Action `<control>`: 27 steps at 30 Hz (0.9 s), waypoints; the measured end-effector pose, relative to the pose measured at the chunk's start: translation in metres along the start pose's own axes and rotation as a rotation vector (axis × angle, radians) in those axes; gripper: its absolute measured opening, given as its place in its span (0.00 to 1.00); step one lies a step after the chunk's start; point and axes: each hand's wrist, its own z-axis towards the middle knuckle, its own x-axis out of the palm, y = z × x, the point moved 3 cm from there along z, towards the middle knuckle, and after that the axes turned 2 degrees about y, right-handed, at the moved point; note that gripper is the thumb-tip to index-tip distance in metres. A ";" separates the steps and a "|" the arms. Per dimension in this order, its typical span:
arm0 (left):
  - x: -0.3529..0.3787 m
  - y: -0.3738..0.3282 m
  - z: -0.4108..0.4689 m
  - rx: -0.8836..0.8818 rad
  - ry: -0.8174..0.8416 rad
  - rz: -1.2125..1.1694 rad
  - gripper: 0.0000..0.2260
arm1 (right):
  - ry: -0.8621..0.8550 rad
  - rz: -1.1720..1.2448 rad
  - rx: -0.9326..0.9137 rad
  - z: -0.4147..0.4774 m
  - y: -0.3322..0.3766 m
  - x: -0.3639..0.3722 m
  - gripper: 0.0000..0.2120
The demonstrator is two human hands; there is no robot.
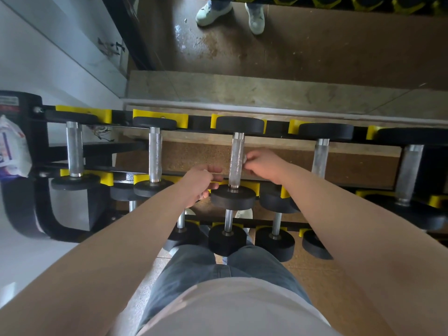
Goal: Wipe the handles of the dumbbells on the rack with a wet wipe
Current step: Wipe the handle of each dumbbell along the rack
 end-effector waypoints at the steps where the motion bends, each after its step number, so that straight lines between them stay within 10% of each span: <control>1: 0.001 0.000 0.000 0.001 -0.001 0.010 0.15 | 0.059 -0.170 -0.014 -0.003 -0.001 0.003 0.05; 5: 0.004 0.000 0.001 -0.009 -0.004 0.011 0.14 | 0.192 -0.367 -0.026 -0.009 -0.006 0.009 0.09; 11: 0.003 -0.002 0.001 -0.002 -0.016 0.002 0.14 | -0.202 0.348 -0.023 0.006 0.008 -0.012 0.08; 22: 0.009 0.000 -0.003 0.009 -0.024 0.002 0.14 | 0.163 -0.494 -0.153 -0.014 -0.015 0.008 0.13; 27: 0.010 0.000 -0.004 0.015 -0.031 -0.003 0.14 | -0.180 0.003 -0.133 -0.008 -0.005 -0.010 0.10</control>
